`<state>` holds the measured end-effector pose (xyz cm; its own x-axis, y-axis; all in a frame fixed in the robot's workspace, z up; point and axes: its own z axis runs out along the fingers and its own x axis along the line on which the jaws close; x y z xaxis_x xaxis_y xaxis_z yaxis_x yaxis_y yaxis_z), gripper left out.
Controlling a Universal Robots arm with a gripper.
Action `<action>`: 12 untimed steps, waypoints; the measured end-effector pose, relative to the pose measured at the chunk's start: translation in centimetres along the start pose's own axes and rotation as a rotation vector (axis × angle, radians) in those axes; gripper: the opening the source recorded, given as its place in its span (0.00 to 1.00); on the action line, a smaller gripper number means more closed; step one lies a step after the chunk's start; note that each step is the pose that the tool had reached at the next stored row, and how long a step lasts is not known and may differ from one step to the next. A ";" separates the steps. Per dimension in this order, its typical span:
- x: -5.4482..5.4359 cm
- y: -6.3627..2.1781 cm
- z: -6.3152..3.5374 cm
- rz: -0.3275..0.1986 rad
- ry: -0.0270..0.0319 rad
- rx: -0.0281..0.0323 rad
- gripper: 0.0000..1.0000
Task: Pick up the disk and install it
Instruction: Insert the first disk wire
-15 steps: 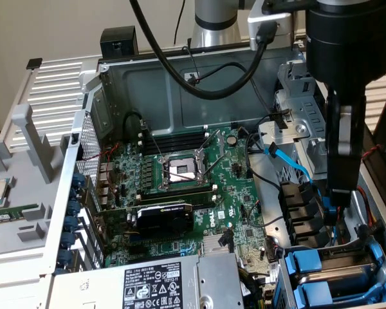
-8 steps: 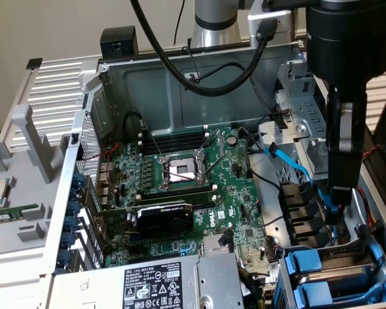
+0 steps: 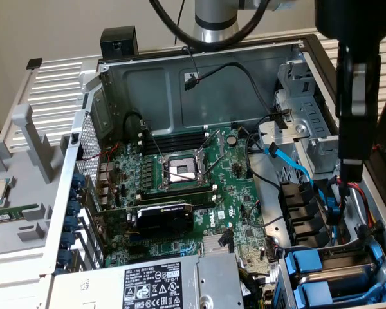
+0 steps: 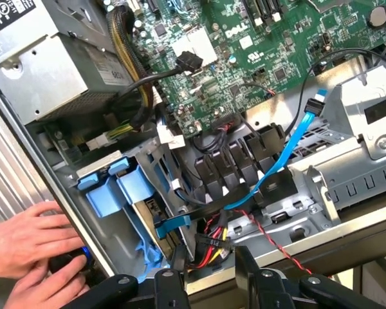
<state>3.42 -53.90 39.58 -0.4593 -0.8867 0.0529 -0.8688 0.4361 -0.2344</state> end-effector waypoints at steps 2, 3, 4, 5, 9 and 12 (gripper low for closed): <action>0.2 -0.12 -0.17 0.001 -0.0041 -0.0023 0.43; 0.2 -0.12 -0.16 0.001 -0.0046 -0.0025 0.43; 0.2 -0.12 -0.16 0.001 -0.0045 -0.0025 0.43; 0.2 -0.12 -0.16 0.001 -0.0046 -0.0025 0.43; 0.2 -0.12 -0.16 0.001 -0.0047 -0.0025 0.43; 0.2 -0.12 -0.16 0.001 -0.0046 -0.0025 0.43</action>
<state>3.42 -54.08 39.77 -0.4595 -0.8869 0.0481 -0.8687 0.4376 -0.2320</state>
